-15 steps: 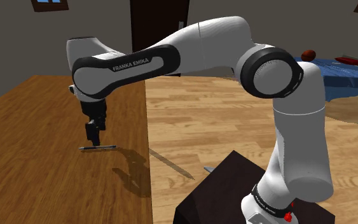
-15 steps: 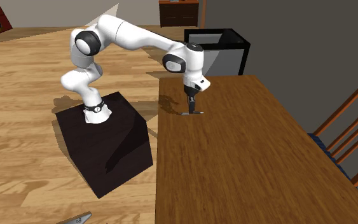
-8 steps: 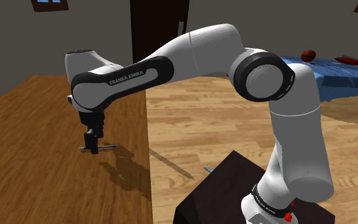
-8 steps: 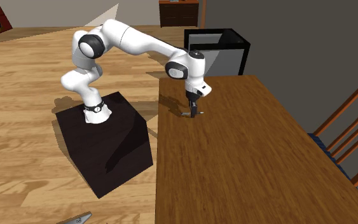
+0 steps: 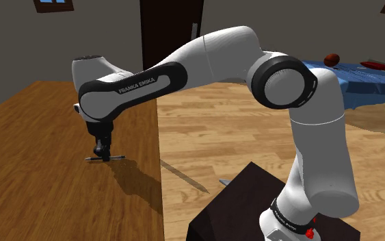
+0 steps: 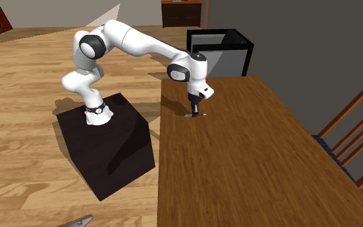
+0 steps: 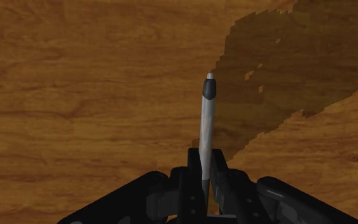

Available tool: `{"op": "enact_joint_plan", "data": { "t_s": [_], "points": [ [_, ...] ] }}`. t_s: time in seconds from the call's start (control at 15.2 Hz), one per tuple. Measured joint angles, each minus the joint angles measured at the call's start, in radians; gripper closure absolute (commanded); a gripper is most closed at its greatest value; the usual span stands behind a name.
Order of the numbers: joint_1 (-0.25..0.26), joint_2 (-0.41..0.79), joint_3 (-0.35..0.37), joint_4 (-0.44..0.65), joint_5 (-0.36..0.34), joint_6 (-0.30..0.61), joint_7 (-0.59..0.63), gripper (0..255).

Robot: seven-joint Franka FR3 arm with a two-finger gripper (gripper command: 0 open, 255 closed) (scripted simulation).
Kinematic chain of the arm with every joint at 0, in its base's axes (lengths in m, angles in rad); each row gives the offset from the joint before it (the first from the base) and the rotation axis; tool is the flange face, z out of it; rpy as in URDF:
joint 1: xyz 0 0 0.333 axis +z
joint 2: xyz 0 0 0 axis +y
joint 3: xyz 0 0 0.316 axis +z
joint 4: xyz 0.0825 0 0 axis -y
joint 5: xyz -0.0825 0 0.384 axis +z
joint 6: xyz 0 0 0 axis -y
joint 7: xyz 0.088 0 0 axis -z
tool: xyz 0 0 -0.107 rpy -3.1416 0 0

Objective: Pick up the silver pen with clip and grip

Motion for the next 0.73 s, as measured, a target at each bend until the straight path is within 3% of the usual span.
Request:
{"op": "enact_joint_plan", "data": {
  "t_s": [0.73],
  "points": [
    [0.003,-0.014,0.004,0.052,0.004,-0.070,0.003,255]
  ]
}}
